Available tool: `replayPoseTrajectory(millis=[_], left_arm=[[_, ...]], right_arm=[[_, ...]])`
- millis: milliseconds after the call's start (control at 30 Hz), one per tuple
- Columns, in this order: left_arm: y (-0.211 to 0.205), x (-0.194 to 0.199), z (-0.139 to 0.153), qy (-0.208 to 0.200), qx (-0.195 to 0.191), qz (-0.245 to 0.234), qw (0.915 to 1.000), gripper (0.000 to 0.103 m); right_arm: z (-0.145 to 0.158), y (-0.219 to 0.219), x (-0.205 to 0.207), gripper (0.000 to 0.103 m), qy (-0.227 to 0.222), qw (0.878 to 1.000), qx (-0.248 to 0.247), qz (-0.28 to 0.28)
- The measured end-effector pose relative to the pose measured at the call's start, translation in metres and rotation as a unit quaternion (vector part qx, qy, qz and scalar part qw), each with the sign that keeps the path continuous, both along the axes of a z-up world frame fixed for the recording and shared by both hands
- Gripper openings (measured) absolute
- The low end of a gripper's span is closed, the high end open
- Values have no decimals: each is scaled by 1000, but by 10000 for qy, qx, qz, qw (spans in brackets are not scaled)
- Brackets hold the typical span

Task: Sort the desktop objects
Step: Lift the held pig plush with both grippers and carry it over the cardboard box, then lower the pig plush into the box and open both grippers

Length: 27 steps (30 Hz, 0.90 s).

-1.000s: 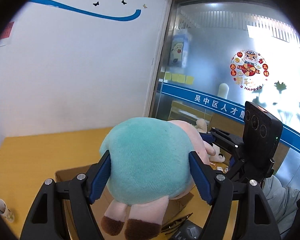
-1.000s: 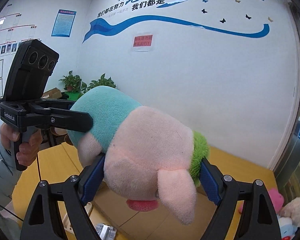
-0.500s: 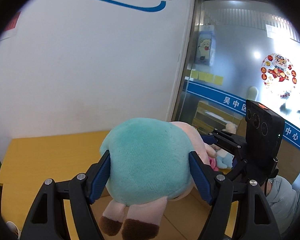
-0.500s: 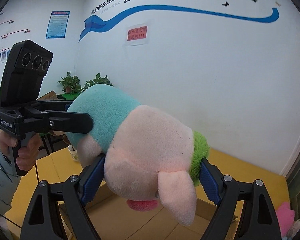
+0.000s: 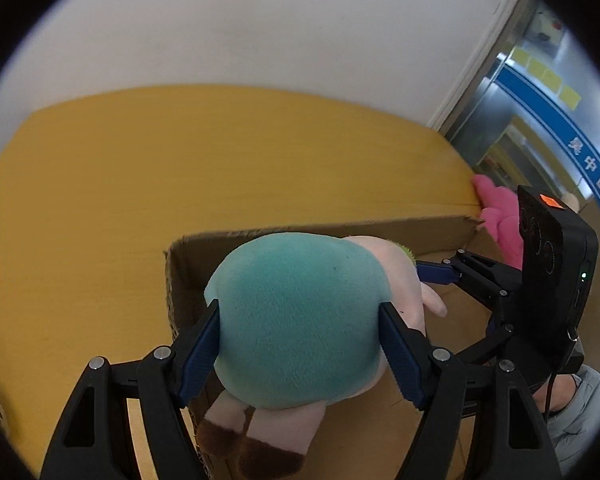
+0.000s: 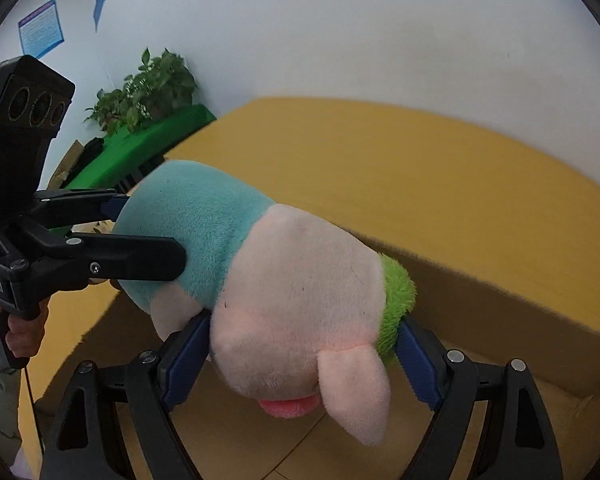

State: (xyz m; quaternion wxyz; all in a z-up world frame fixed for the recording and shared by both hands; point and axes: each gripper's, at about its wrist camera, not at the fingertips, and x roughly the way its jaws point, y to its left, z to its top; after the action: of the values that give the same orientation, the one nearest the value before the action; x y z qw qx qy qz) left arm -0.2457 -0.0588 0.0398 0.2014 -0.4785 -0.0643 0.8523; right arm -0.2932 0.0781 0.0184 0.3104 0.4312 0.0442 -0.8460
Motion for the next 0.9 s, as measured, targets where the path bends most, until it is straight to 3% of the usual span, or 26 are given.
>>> replayPoseTrajectory(millis=[67, 133, 267, 467, 667, 833, 900], left_arm=[[-1, -6, -15, -260, -127, 115, 9995, 76], [-8, -10, -14, -283, 97, 283, 9992, 76], [-14, -7, 2, -202, 72, 597, 9980, 77], [-32, 18, 23, 131, -54, 688, 9975, 77], [-39, 52, 57, 900, -274, 760, 9927, 78], [-29, 115, 101, 2031, -949, 720, 9719, 79], [-11, 127, 115, 2251, -1104, 727, 9653, 79]], right_arm=[[-26, -3, -4, 85, -311, 9995, 79, -64], [-34, -4, -6, 86, -371, 9992, -17, -142], [-27, -12, -16, 94, -393, 9985, -198, -334], [-6, -27, -23, 95, -157, 9978, -429, -476], [40, -7, -13, 101, 81, 9942, -647, -852], [76, 20, 52, 102, 598, 9951, -183, -763], [85, 30, 83, 102, 800, 9940, 56, -748]])
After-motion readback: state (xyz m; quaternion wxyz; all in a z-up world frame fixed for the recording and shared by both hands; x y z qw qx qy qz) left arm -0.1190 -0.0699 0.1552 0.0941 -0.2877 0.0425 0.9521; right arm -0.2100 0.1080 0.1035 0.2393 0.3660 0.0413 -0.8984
